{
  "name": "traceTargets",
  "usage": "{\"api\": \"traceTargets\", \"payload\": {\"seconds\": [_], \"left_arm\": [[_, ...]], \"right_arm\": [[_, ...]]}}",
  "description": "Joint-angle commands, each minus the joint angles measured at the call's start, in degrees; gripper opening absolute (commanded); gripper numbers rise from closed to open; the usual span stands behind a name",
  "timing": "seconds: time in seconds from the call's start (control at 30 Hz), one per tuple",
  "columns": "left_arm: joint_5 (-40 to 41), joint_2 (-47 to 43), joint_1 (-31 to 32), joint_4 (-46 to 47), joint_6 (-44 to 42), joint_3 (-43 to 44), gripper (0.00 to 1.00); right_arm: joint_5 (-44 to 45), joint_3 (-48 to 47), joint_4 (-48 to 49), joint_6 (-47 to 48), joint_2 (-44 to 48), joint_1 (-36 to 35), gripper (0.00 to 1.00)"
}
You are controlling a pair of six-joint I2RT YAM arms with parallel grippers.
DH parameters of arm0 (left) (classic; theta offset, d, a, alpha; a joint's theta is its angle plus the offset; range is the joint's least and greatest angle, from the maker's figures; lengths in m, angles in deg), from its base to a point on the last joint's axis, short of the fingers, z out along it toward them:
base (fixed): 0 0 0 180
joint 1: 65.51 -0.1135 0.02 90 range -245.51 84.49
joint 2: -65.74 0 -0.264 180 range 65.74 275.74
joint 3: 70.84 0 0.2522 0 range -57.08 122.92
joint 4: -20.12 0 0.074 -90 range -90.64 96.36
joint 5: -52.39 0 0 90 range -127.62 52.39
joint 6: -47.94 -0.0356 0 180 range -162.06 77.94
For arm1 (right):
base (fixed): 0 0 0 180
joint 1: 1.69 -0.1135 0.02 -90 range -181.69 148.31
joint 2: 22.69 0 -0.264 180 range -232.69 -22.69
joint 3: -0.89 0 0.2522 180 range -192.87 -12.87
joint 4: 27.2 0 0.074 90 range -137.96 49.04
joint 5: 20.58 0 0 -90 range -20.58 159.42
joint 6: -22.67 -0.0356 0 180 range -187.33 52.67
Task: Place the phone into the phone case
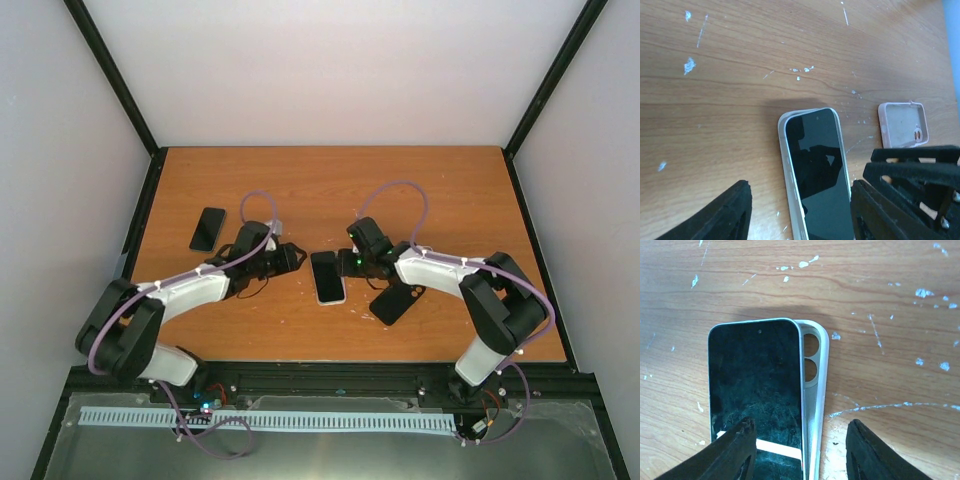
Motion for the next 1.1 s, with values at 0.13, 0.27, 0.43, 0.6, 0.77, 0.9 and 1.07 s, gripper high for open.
{"api": "traceTargets", "payload": {"seconds": [0.13, 0.27, 0.43, 0.6, 0.77, 0.9, 1.07], "left_arm": [[-2.75, 10.29, -0.30, 3.34, -3.23, 7.54, 0.46], [-2.11, 14.82, -0.29, 2.29, -4.36, 10.06, 0.49], [-1.34, 19.68, -0.29, 0.87, -6.05, 12.46, 0.47], [-2.35, 22.05, -0.29, 1.48, -7.08, 13.82, 0.38], [-5.54, 23.68, -0.29, 2.08, -8.20, 15.80, 0.20], [-7.31, 24.41, -0.29, 3.00, -8.04, 16.04, 0.14], [-10.46, 26.15, -0.31, 4.38, -7.48, 16.41, 0.17]], "right_arm": [[-9.99, 3.65, 10.57, -0.45, -1.91, 4.79, 0.40], [-14.09, 4.52, 14.08, -0.24, -3.95, 5.86, 0.38], [-15.00, 5.21, 15.88, -0.47, -5.91, 6.51, 0.35], [-15.96, 5.67, 17.99, -0.36, -8.15, 7.09, 0.31], [-18.42, 7.93, 22.99, -0.28, -8.60, 7.92, 0.25], [-21.59, 7.79, 25.06, 0.33, -9.48, 7.98, 0.24], [-21.99, 8.15, 26.44, 0.00, -9.91, 7.96, 0.22]]}}
